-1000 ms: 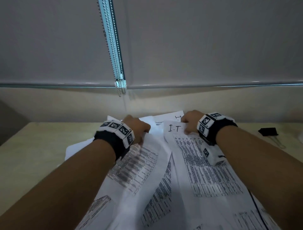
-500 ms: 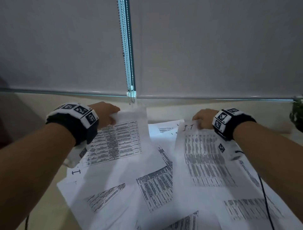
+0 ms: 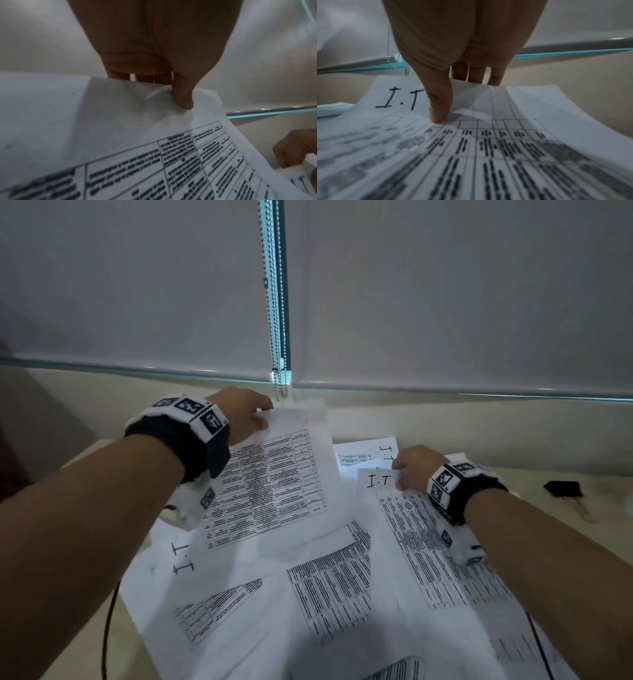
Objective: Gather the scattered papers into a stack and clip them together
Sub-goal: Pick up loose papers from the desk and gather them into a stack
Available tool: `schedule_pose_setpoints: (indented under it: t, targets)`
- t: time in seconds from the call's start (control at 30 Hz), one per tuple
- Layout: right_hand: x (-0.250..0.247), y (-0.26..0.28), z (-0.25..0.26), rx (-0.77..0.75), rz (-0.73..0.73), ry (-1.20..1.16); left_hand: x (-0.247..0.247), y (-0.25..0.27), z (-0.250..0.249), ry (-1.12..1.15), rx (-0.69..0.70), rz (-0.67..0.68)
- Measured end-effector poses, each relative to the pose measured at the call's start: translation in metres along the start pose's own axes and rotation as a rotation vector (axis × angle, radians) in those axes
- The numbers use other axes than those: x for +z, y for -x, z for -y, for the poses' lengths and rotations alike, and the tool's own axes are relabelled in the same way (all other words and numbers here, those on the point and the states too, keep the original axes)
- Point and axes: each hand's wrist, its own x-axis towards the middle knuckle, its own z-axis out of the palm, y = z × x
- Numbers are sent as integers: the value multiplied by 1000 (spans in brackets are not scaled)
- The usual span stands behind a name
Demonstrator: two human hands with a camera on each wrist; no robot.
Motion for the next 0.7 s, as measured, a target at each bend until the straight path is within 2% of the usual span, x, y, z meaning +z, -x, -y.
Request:
schedule_pose_setpoints:
  t: [0.1,0.2,0.33,0.4,0.47,0.53,0.57,0.63,0.67,0.7]
  targets:
    - [-19,5,-1,-60,-137,-128,-15,-5,-2,12,9,-41]
    - [-58,22,4,-182,-261,-289,-30,-5,-7,10,18,-45]
    - [-109,51,33,-401,-286,-77,-47,-5,-32,-46,61,-48]
    - [-120,62,54,-480,-320,-48,-49,-4,-53,-57,111,-68]
    - [-125,68,71,-493,-317,-18,-49,-3,-75,-39,173,-81]
    - [-129,72,76,-424,-307,-28,-51,6,-87,-27,237,-136]
    - [-132,74,74,-388,-328,-39,-53,11,-86,-56,267,-221]
    - [-141,81,62,-330,-400,-71,-53,26,-71,-124,268,-541]
    - [-146,85,53,-299,-432,-100,-51,34,-59,-109,198,-732]
    - [-150,89,42,-273,-465,-133,-46,43,-47,-28,70,-893]
